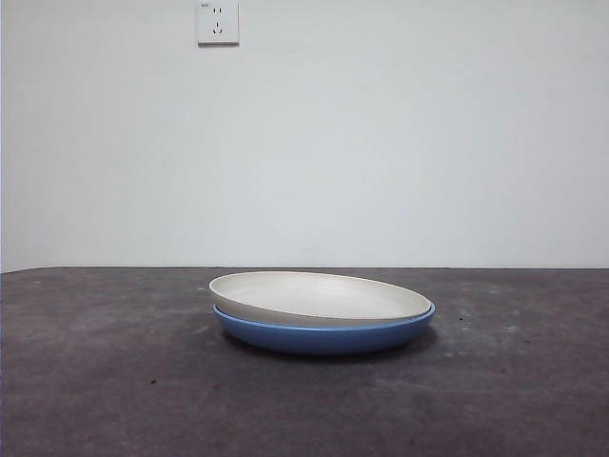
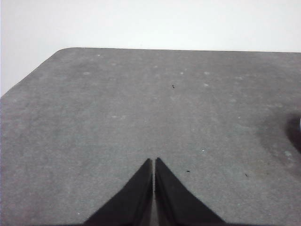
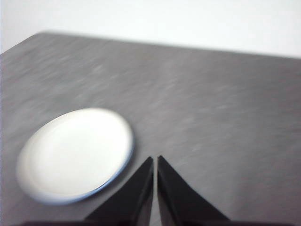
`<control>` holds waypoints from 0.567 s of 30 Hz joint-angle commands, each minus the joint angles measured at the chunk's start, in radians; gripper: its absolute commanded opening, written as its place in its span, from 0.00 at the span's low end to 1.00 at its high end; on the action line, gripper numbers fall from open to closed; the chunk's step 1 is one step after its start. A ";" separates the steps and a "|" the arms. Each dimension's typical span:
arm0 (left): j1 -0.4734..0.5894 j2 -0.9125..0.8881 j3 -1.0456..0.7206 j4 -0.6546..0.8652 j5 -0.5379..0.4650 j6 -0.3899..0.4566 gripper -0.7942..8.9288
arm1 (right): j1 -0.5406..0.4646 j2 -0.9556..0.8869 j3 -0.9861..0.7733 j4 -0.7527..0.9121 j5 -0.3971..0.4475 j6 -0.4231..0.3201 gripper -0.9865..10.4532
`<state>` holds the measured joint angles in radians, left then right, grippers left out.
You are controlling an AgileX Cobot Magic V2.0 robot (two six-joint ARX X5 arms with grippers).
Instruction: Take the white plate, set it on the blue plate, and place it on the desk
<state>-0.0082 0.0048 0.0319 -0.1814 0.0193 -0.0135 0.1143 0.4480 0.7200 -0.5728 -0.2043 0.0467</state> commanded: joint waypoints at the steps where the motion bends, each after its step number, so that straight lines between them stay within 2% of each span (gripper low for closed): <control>1: 0.002 -0.002 -0.020 -0.006 -0.003 -0.002 0.09 | -0.047 -0.084 -0.124 0.122 0.018 -0.011 0.09; 9: 0.002 -0.002 -0.020 -0.006 -0.003 -0.002 0.09 | -0.135 -0.328 -0.466 0.400 0.031 0.007 0.09; 17: 0.002 -0.002 -0.020 -0.006 -0.003 -0.002 0.09 | -0.158 -0.444 -0.615 0.433 0.112 0.040 0.09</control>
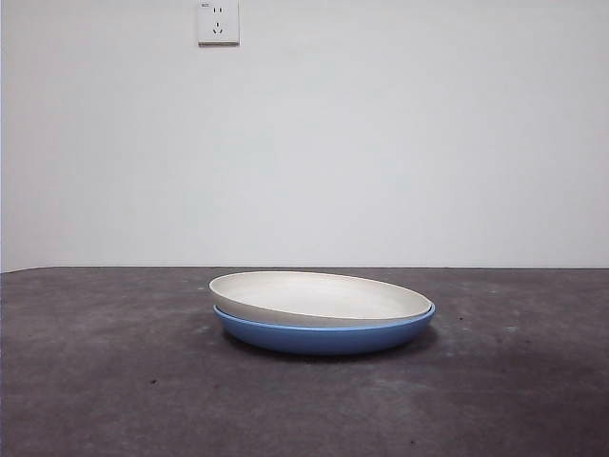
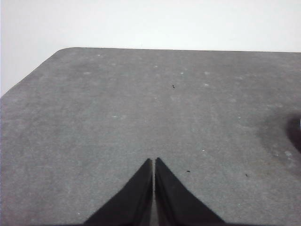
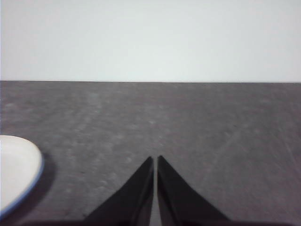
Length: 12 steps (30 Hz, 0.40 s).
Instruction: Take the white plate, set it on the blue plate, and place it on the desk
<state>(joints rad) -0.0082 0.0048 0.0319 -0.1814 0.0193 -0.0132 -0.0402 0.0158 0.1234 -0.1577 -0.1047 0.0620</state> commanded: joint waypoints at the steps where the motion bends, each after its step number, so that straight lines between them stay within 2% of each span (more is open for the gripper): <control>1: 0.002 -0.002 -0.020 -0.006 -0.003 -0.003 0.09 | -0.005 -0.012 -0.030 0.023 0.018 0.025 0.09; 12: 0.002 -0.002 -0.020 -0.006 -0.003 -0.003 0.09 | -0.005 -0.012 -0.113 -0.011 0.029 0.061 0.09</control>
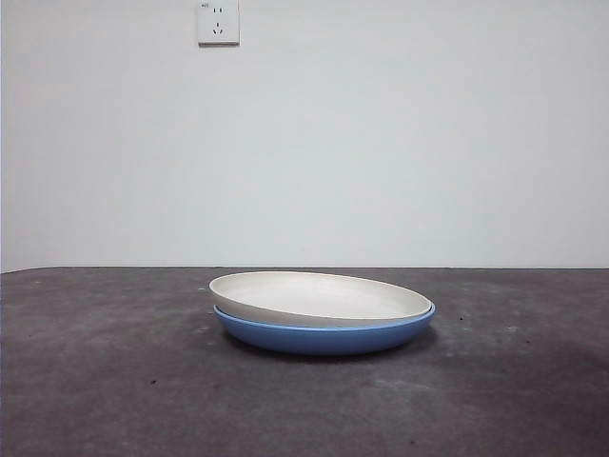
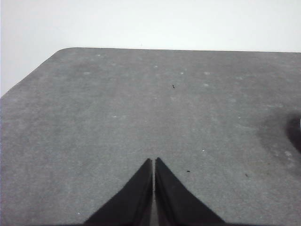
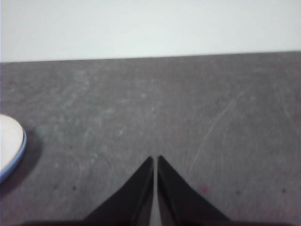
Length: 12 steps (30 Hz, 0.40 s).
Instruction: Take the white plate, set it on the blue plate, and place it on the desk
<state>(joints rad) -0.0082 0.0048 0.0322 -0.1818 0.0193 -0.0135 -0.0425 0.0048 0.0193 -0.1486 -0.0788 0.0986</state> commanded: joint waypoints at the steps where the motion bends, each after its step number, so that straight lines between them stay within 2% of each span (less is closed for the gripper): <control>1: 0.002 -0.002 -0.021 -0.005 -0.003 -0.002 0.09 | -0.003 -0.001 -0.009 -0.031 0.003 0.024 0.09; 12: 0.002 -0.002 -0.021 -0.006 -0.003 -0.002 0.09 | -0.003 -0.001 -0.008 -0.006 0.005 0.025 0.09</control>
